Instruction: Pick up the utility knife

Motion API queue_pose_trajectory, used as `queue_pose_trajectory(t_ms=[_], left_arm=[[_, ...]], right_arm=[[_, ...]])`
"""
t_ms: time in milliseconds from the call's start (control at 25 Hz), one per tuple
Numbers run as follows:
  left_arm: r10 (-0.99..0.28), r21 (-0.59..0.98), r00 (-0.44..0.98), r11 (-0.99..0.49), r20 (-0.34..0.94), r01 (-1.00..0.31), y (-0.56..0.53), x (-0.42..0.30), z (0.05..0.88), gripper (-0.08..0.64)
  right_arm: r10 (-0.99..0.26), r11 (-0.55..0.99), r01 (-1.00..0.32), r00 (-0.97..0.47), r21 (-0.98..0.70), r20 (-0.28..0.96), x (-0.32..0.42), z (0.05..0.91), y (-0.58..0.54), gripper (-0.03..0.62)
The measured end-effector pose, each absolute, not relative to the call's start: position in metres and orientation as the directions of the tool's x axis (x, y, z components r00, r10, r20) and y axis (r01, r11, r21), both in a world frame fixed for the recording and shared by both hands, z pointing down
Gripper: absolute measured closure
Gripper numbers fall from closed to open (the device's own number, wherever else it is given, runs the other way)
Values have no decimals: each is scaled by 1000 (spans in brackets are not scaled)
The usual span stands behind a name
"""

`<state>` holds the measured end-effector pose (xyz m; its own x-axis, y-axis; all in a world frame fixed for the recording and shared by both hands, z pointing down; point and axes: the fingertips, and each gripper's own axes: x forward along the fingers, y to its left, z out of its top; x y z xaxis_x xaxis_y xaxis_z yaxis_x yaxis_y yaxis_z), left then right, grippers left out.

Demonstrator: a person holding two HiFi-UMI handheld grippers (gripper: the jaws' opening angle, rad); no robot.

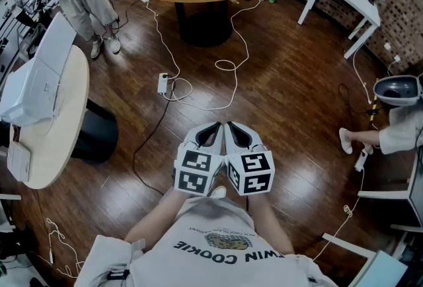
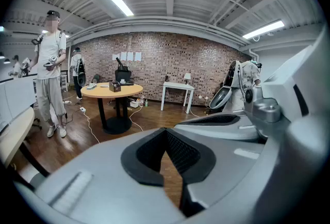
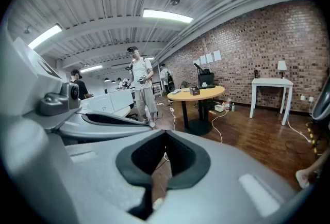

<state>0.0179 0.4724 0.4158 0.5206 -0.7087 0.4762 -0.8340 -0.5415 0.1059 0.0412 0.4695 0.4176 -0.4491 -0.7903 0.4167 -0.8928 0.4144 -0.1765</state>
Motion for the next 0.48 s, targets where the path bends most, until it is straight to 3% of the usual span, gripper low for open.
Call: queue_pose_trajectory(t_ms=[480], left_arm=[[-714,108,524,-542,465,-834,370,-9,429,557]], right_arm=[[-780,427,-892,-446,-149,438,14,433,368,597]])
